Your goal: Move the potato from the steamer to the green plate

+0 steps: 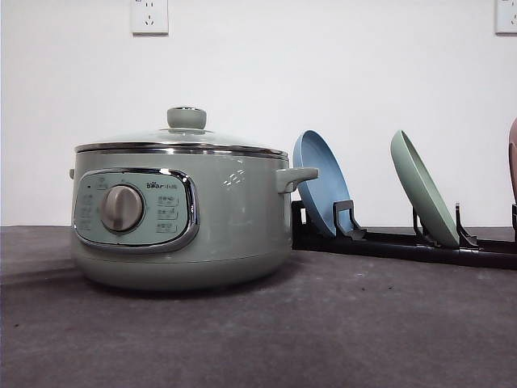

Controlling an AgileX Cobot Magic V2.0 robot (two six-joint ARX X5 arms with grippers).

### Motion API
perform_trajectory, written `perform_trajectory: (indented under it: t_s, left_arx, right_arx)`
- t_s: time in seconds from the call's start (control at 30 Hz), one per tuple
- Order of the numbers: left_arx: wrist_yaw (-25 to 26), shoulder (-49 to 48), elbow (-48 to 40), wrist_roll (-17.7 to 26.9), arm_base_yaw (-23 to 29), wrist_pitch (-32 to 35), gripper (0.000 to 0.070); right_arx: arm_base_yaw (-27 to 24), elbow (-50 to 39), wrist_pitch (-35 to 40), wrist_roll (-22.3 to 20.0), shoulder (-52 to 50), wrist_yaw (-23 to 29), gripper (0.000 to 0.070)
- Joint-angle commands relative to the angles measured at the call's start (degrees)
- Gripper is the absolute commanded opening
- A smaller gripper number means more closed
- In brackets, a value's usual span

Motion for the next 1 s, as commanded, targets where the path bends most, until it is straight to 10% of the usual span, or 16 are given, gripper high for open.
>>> perform_trajectory:
  t_s: [0.0,0.33,0.57,0.73,0.83,0.97]
  left_arx:
    - [2.22,0.82,1.82,4.94,-0.91,-2.15,0.0001]
    - [2.98,1.19,1.94,14.19,-4.87,-6.92,0.0006]
    - [2.98,1.3,1.94,14.21,-4.87,-6.86,0.0272]
    - [2.98,1.27,1.94,14.23,-4.87,-6.83,0.0639]
    - [2.98,1.3,1.94,14.21,-4.89,-6.62,0.069]
    - [2.98,1.27,1.94,14.21,-4.89,-6.03,0.0689]
  right_arx:
    - [1.79,2.09,-1.9,-4.85,1.01,-0.28,0.0004]
    - [6.72,2.91,-4.7,-9.62,1.52,-0.13,0.0006]
    - [6.72,2.91,-4.74,-9.45,1.56,-0.11,0.0015]
    - [6.72,2.91,-4.7,-9.14,1.56,-0.09,0.0415]
    - [6.72,2.91,-4.72,-8.0,1.56,-0.07,0.0614]
    - [6.72,2.91,-4.99,-7.64,1.56,-0.09,0.0659]
